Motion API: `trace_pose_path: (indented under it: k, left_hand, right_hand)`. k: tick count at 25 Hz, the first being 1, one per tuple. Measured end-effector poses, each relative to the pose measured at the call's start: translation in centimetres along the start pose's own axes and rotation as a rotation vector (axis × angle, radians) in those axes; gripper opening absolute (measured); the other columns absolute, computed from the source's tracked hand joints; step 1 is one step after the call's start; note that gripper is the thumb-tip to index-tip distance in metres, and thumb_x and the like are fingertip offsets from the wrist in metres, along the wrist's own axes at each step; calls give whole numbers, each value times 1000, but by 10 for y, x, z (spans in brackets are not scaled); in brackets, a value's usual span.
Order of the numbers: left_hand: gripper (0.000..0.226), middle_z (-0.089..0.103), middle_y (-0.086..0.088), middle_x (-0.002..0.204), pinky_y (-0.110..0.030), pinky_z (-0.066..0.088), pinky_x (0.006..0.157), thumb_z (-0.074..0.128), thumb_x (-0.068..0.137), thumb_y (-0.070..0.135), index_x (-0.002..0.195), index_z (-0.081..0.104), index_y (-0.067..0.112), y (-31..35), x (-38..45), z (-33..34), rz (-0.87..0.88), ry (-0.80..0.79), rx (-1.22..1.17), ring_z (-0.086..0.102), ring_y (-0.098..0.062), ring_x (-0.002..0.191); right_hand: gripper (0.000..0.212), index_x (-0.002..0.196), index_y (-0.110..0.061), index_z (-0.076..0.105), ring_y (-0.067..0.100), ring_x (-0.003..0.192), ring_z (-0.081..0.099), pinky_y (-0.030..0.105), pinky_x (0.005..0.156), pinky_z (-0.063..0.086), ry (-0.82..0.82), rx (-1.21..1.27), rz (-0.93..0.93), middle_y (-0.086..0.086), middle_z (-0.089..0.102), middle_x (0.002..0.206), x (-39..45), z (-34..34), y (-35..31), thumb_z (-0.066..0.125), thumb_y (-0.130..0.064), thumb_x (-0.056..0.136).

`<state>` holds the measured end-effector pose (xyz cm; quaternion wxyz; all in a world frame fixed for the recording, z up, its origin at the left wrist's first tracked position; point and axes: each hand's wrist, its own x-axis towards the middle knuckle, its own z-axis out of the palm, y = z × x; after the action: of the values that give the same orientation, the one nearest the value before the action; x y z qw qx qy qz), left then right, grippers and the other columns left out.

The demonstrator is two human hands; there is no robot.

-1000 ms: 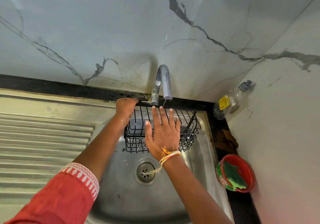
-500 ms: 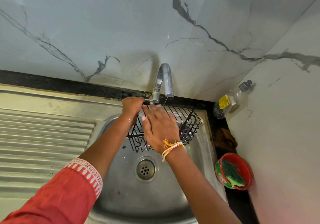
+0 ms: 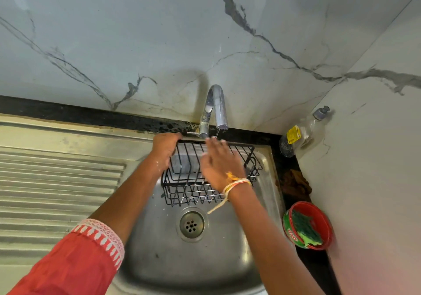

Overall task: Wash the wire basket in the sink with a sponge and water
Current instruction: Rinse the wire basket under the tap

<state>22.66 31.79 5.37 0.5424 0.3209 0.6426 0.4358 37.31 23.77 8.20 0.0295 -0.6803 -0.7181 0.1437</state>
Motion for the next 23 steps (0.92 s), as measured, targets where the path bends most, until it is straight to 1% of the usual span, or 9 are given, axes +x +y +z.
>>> trace_pose_path:
  k: [2,4,8,10,13,15,16,20,23]
  left_hand:
    - [33,36,-1,46,-23,22,41,65,85,7,59,46,14,-1,9,-16,-2,36,-13,26,-15,43]
    - [38,33,0,40,-21,19,39,66,84,5,55,42,15,-2,13,-25,24,71,-18,24,-15,41]
    - [31,41,-5,49,-19,27,42,66,83,4,58,48,13,-7,3,-12,1,58,4,34,-15,39]
    - [28,45,-2,47,-19,30,41,64,82,3,59,51,12,-10,-2,-9,-9,32,-29,38,-13,39]
    - [27,41,-6,54,-20,26,40,65,85,6,62,50,11,-9,3,-19,-36,37,-71,32,-16,44]
    - [30,40,-7,54,-22,25,44,66,85,7,61,48,11,-9,5,-19,-29,65,-52,32,-18,45]
    - [31,40,-8,54,-24,25,47,66,84,6,60,47,11,-9,4,-15,-23,70,-44,32,-19,46]
    - [27,50,-4,55,-23,36,49,62,84,2,61,52,11,-11,-4,6,-8,15,-42,44,-19,53]
    - [25,47,1,41,-14,30,34,61,84,1,63,51,11,-10,-8,-4,-39,-7,-91,42,-9,35]
  right_hand:
    - [60,153,-18,11,24,148,6,47,120,10,-67,-29,288,5,7,161,4,-8,42,19,-44,100]
    - [61,152,-13,18,29,147,11,47,119,12,-53,-40,367,12,15,160,0,-6,44,23,-43,99]
    - [59,150,-11,20,23,147,14,44,119,15,58,21,-139,9,19,158,-14,12,-35,27,-38,98]
    - [59,151,-16,19,21,146,16,47,118,19,50,-22,-249,4,20,159,-8,10,-36,24,-44,98]
    - [66,150,-20,19,25,145,20,50,116,23,1,-33,66,1,20,158,11,-4,28,21,-57,96]
    - [67,152,-16,16,28,147,13,48,118,16,-79,-24,361,6,14,160,10,-10,57,21,-55,98]
    - [65,151,-13,19,29,145,16,48,117,18,-52,-64,372,11,18,159,7,-7,50,21,-51,98]
    - [58,151,-21,19,25,146,14,49,117,18,66,-3,-123,5,17,159,-8,15,-30,22,-45,98]
    - [60,150,-38,18,23,148,6,53,117,11,-24,-1,-44,-5,11,160,8,-3,4,22,-61,95]
